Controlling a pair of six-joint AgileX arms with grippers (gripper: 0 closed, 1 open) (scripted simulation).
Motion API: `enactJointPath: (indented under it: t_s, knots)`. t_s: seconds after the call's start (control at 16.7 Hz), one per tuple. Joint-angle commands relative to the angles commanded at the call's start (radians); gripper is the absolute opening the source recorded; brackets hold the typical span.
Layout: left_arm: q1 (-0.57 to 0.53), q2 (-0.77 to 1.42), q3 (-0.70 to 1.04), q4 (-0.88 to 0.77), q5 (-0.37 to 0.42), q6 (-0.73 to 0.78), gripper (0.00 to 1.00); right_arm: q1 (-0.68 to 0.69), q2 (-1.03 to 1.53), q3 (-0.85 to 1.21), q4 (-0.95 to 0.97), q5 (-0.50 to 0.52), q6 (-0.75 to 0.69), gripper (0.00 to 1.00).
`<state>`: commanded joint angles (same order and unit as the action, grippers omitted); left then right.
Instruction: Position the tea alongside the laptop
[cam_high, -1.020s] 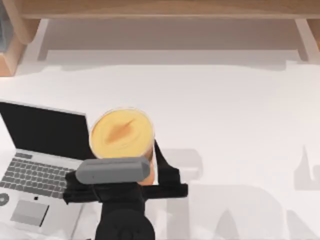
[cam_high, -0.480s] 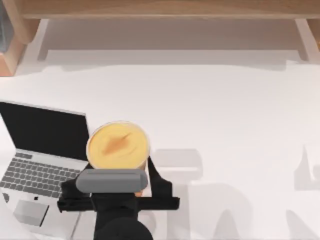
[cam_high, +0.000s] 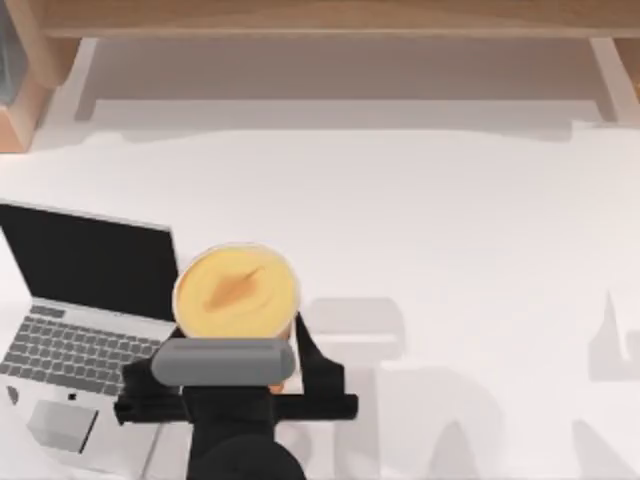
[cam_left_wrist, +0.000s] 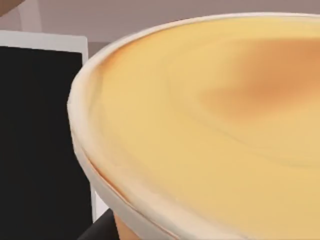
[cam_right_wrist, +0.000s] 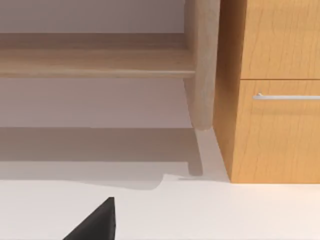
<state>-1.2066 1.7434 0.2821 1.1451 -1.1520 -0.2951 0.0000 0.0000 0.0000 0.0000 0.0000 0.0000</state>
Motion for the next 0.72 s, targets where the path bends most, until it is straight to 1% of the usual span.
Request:
enactJointPath:
  t_s: [0.36,0.42,0.72]
  knots:
    - [0.0,0.0,0.0,0.0,0.0,0.0,0.98,0.0,0.0,0.0,0.0,0.0,0.0,1.0]
    - [0.0,0.0,0.0,0.0,0.0,0.0,1.0,0.0,0.0,0.0,0.0,0.0,0.0,1.0]
    - [0.0,0.0,0.0,0.0,0.0,0.0,1.0,0.0,0.0,0.0,0.0,0.0,0.0,1.0]
